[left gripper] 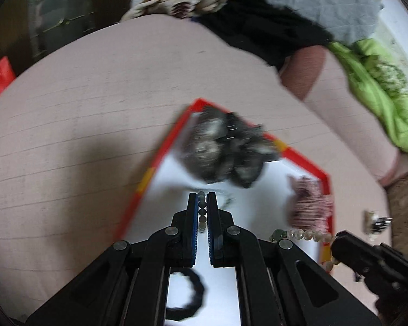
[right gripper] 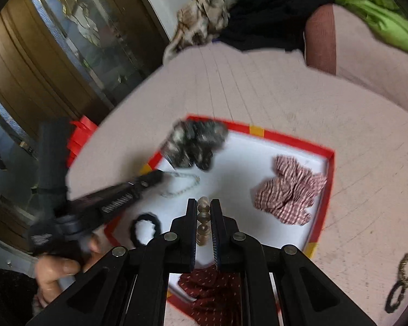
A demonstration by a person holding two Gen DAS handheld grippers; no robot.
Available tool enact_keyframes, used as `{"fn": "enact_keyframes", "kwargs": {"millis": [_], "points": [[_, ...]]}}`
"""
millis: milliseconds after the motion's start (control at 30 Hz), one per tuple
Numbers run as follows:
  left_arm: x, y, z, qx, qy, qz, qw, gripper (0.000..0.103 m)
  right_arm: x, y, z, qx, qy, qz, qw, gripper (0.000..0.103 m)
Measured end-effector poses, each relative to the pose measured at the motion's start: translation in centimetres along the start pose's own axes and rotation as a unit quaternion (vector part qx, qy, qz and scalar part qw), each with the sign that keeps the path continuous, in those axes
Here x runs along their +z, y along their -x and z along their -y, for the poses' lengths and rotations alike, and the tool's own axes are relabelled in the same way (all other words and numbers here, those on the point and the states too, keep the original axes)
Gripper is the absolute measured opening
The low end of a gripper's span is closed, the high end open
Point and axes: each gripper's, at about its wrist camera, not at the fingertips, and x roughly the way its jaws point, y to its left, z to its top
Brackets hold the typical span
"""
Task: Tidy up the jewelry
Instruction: 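Carry both bracelets into the red-rimmed tray and open both tools, then withdraw both tools from the tray toward the remaining bracelet and scrunchie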
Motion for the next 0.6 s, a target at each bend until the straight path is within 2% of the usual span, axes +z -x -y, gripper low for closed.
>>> {"fn": "enact_keyframes", "kwargs": {"millis": [167,267,333,400,467,600], "points": [[-0.3,0.0,-0.5,0.029,-0.006,0.003,0.9996,0.006,-1.9,-2.5,1.4,-0.031,-0.005,-0.028,0.999,0.011],[-0.5,0.3,-0.6,0.025,-0.001,0.007,0.9997,0.006,-2.5,-2.9,1.8,-0.045,0.001,-0.034,0.998,0.012],[-0.4,0.4,-0.3,0.018,-0.004,0.01,0.9998,0.006,-2.6,-2.8,1.9,-0.048,0.001,-0.034,0.998,0.017],[-0.6,0.8,0.2,0.011,-0.01,0.017,0.9998,0.011,-2.7,-2.1,1.8,-0.052,0.005,-0.027,0.998,0.033],[-0.7,1.2,0.7,0.009,-0.018,0.025,0.9995,0.021,-3.0,-0.7,1.4,-0.058,0.016,-0.012,0.998,0.036],[-1.1,2.1,1.8,0.003,-0.034,0.043,0.9985,0.026,-4.7,2.5,1.5,-0.079,0.041,0.004,0.996,0.043]]}}
